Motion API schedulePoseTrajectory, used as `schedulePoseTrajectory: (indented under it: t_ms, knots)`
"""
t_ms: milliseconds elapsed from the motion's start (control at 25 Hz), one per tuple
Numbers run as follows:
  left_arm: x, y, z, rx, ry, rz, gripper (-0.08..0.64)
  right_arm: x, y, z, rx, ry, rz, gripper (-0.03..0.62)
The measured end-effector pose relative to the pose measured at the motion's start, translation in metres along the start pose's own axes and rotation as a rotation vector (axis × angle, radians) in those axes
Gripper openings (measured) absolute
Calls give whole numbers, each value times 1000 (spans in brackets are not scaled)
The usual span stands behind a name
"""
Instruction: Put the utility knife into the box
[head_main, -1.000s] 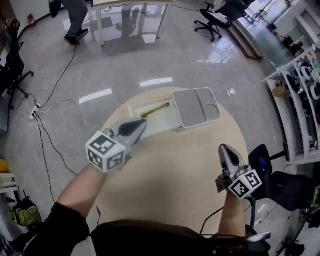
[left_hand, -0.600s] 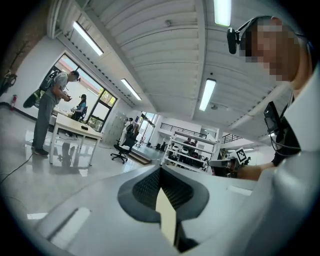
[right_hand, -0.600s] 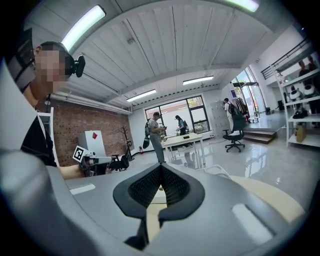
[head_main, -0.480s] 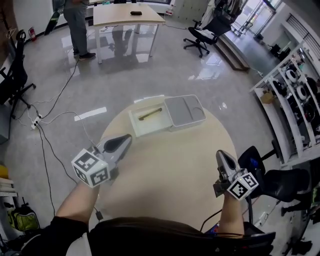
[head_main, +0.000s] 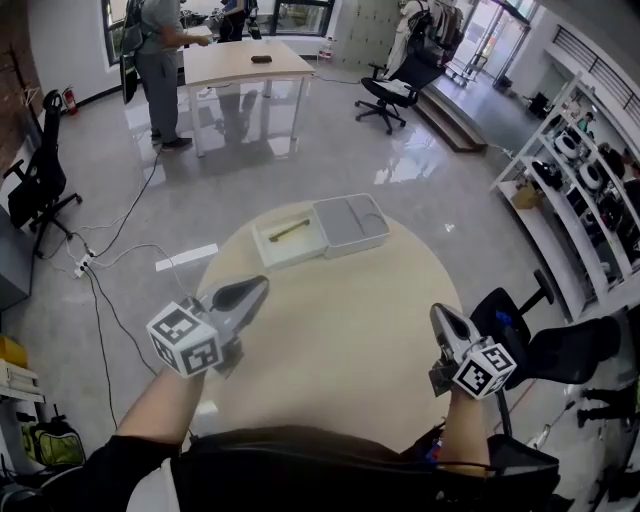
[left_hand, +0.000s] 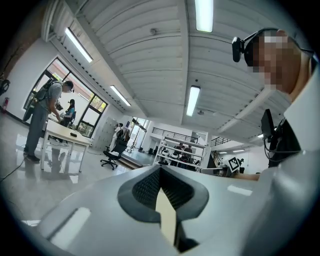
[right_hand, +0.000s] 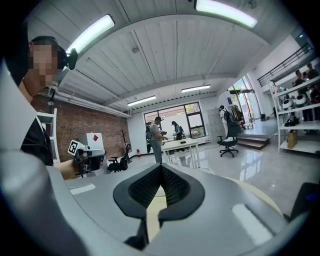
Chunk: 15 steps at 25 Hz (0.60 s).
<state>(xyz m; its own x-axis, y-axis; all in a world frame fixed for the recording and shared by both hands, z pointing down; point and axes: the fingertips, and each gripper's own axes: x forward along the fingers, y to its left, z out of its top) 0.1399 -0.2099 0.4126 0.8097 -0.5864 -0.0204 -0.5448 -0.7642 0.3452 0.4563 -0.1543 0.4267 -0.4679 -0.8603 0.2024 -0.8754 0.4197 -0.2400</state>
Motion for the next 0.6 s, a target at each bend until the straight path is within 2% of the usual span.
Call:
schedulePoseTrajectory:
  t_ms: [360,600]
  knots:
    - [8,-134,-8,-23,-19,-19,-3,-115,-9,-2,-51,6,29,14]
    - [1,-213,-17,-19,-34,-24,-3,-179,8,2,-87,-2,70,14]
